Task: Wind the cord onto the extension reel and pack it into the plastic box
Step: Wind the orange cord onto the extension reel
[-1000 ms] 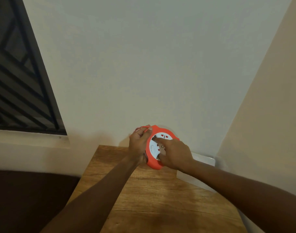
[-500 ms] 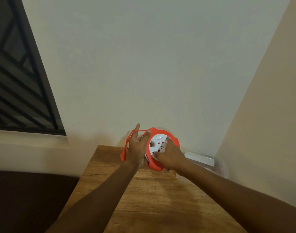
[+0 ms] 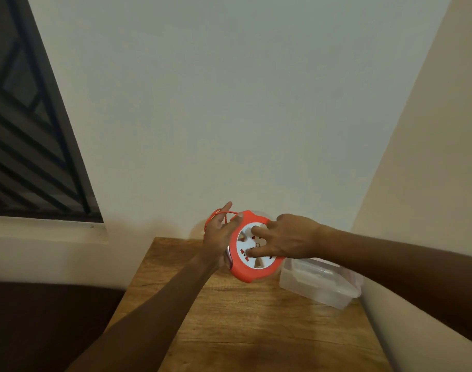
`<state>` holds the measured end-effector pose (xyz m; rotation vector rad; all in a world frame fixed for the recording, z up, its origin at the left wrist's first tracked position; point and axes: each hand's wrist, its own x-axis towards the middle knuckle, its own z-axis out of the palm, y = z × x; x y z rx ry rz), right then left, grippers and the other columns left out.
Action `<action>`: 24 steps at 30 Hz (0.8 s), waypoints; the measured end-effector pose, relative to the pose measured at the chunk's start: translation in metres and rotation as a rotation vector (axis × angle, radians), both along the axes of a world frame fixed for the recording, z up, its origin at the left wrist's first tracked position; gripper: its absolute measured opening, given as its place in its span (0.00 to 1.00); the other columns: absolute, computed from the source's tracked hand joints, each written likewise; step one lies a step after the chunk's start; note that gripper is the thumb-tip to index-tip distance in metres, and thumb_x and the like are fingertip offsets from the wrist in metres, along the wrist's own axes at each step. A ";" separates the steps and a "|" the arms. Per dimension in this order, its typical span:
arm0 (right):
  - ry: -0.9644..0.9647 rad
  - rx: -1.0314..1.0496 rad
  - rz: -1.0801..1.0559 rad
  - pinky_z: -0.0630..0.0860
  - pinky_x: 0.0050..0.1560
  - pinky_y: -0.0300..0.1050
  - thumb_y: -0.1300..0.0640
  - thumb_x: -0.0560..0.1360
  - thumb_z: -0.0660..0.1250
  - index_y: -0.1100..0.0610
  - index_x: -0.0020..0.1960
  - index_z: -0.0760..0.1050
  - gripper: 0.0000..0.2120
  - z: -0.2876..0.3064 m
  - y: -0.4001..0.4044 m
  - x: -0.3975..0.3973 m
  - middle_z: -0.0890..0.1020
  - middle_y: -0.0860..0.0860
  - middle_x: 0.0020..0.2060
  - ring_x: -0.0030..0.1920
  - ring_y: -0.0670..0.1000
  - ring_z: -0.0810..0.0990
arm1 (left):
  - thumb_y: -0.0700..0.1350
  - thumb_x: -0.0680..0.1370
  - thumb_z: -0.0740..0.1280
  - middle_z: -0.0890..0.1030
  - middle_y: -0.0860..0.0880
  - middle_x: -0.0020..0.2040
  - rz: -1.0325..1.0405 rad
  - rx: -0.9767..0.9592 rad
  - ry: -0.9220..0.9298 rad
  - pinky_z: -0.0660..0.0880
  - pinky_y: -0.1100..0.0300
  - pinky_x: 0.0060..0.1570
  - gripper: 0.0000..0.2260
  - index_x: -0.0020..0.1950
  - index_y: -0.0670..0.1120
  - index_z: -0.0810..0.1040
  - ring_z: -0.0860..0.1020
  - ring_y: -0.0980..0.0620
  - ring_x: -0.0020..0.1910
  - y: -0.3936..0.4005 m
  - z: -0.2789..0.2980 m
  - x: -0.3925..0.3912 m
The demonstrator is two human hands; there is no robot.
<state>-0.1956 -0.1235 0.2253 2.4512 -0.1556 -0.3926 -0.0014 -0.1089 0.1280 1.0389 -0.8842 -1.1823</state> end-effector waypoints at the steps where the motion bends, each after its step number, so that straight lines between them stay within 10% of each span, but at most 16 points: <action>1: 0.003 -0.001 0.005 0.82 0.44 0.52 0.52 0.73 0.75 0.46 0.77 0.56 0.39 0.000 -0.001 0.001 0.70 0.61 0.68 0.52 0.62 0.81 | 0.49 0.81 0.71 0.83 0.45 0.66 -0.002 0.003 0.001 0.86 0.43 0.50 0.22 0.75 0.58 0.71 0.87 0.40 0.55 0.000 0.001 -0.001; 10: -0.143 -0.023 -0.088 0.61 0.25 0.40 0.55 0.70 0.76 0.47 0.72 0.61 0.36 -0.014 0.000 0.012 0.82 0.57 0.39 0.27 0.54 0.71 | 0.47 0.82 0.71 0.85 0.47 0.61 0.028 0.016 0.093 0.85 0.50 0.41 0.21 0.73 0.58 0.73 0.89 0.45 0.51 -0.003 -0.001 0.004; 24: -0.256 0.061 -0.434 0.79 0.56 0.53 0.48 0.78 0.69 0.49 0.78 0.59 0.32 -0.020 0.007 0.036 0.76 0.56 0.68 0.60 0.59 0.81 | 0.47 0.82 0.71 0.86 0.45 0.61 0.077 -0.011 0.208 0.86 0.47 0.45 0.22 0.75 0.52 0.74 0.88 0.43 0.52 -0.003 0.001 0.000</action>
